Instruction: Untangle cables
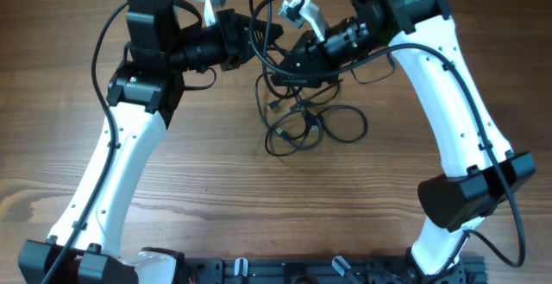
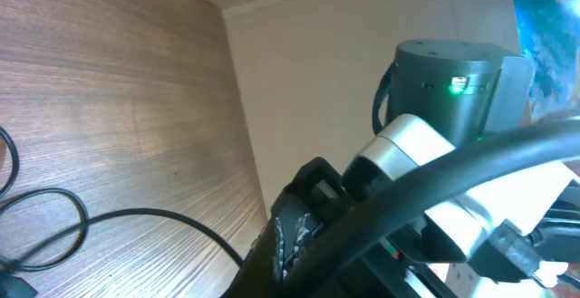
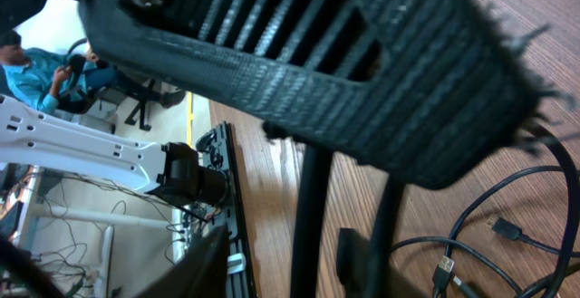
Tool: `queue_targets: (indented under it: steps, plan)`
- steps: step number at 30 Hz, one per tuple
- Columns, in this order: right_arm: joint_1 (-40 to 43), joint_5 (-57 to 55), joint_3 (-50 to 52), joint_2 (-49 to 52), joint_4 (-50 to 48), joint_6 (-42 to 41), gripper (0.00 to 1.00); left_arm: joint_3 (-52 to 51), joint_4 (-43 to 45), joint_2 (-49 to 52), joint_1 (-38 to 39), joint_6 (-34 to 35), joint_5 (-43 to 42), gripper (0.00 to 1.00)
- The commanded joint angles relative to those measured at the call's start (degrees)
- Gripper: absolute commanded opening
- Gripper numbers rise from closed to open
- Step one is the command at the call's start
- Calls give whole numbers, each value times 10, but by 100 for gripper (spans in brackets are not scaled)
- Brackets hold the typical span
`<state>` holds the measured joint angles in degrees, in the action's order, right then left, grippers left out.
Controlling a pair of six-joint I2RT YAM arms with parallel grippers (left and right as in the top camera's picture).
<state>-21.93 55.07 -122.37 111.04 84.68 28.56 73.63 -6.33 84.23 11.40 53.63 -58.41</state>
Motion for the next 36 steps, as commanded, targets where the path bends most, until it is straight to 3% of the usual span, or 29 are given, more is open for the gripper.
queue_targets:
  steps: [1, 4, 6, 9, 10, 12, 14, 21, 29, 31, 36]
  plan:
    - [3, 4, 2, 6, -7, -5, 24, 2, 3, -2, -7, 9, -11, 4]
    - [7, -42, 2, 6, -47, -96, 6, 2, 3, -2, -7, 9, -7, 5]
    - [11, -54, 1, 6, -67, -137, 4, 2, 1, -2, -7, 8, -5, 12]
    - [17, -56, 1, 6, -84, -149, 4, 2, -3, -2, -7, 8, -4, 40]
    - [25, -69, 1, 6, -90, -154, 4, 2, -8, -2, -7, 6, 2, 57]
    - [43, -90, 0, 5, -90, -166, 4, 2, -21, -2, -7, -14, 16, 75]
    - [64, -108, -2, 3, -89, -182, 4, 2, -37, -2, -8, -37, 35, 84]
    - [149, -128, -48, -9, -92, -231, 4, 2, -156, -2, -8, -103, 167, 89]
    - [256, -158, -248, -10, -72, -339, 4, 2, -282, -2, -7, -145, 288, 91]
    - [278, -209, -268, -10, -76, -370, 4, 2, -295, -1, -6, -145, 295, 91]
    - [331, -462, -258, -6, -58, -483, 4, 2, -330, -1, 4, -172, 327, 91]
